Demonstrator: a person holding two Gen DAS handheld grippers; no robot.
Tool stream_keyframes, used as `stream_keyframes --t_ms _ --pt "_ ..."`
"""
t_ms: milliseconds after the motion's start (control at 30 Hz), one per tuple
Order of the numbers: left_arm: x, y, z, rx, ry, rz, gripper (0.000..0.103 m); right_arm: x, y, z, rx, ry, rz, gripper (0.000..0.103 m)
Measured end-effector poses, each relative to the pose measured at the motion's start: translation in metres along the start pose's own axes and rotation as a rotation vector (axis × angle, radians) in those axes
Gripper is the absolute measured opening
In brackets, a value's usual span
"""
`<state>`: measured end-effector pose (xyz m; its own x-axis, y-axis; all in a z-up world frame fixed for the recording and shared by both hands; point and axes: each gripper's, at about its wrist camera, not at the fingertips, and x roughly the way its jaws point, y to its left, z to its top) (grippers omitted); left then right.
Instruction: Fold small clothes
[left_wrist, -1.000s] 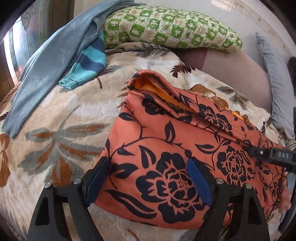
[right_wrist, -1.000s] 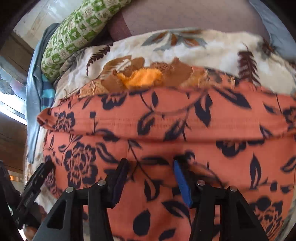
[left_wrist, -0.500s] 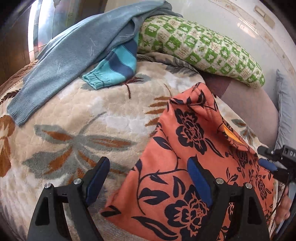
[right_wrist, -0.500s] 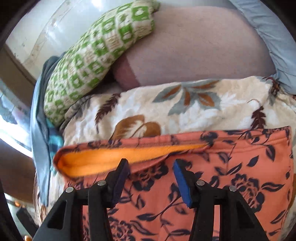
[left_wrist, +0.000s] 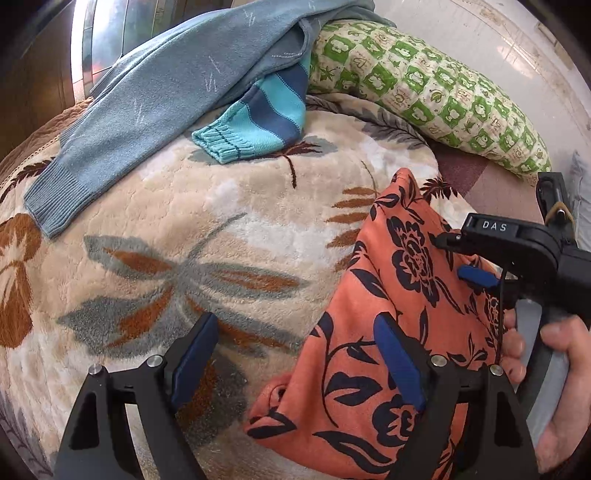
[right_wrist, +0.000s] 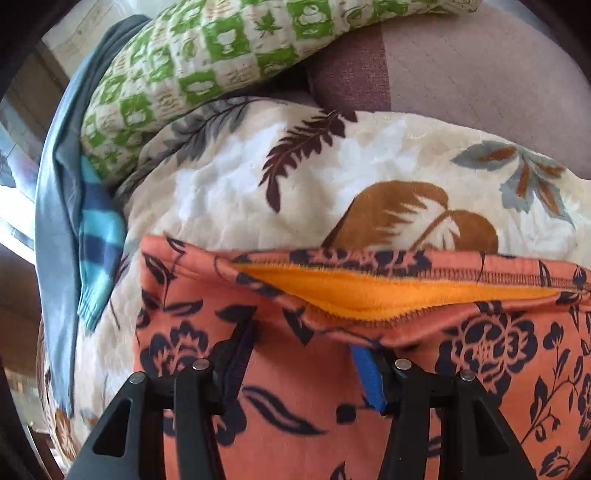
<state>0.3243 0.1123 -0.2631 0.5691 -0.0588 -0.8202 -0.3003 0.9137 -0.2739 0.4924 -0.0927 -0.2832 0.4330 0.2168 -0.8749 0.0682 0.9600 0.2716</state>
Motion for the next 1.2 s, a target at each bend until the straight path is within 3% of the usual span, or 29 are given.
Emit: stream_keyframes --t_ms 133,267,367,533,633,767,933,1100,1200 --pt "-0.018 -0.014 0.003 0.085 -0.081 0.013 0.086 -0.018 -0.015 0.01 0.08 -0.043 0.065 0.056" --pt "-0.034 -0.031 -0.001 0.205 -0.146 0.007 0.086 -0.063 -0.029 -0.003 0.035 -0.113 0.071 0.056" --pt "-0.033 -0.043 -0.008 0.272 -0.106 -0.032 0.086 -0.099 -0.055 -0.015 0.018 -0.135 0.033 0.056" --pt "-0.026 -0.06 -0.018 0.367 -0.072 -0.017 0.086 -0.142 -0.13 -0.064 0.056 -0.116 -0.091 0.056" --pt "-0.019 -0.067 -0.024 0.405 -0.032 -0.007 0.086 -0.15 -0.172 -0.098 0.078 -0.079 -0.193 0.056" --pt "0.0 -0.071 -0.035 0.483 0.049 0.058 0.086 -0.137 -0.211 -0.136 0.128 0.031 -0.23 0.056" --pt "-0.005 -0.068 -0.039 0.518 0.048 0.086 0.086 -0.127 -0.207 -0.138 0.094 0.022 -0.283 0.059" --pt "-0.037 -0.064 -0.036 0.501 -0.016 0.062 0.086 -0.152 -0.191 -0.133 0.085 -0.012 -0.246 0.059" --pt "-0.042 -0.065 -0.04 0.516 -0.011 0.07 0.086 -0.171 -0.185 -0.142 0.075 -0.027 -0.233 0.059"
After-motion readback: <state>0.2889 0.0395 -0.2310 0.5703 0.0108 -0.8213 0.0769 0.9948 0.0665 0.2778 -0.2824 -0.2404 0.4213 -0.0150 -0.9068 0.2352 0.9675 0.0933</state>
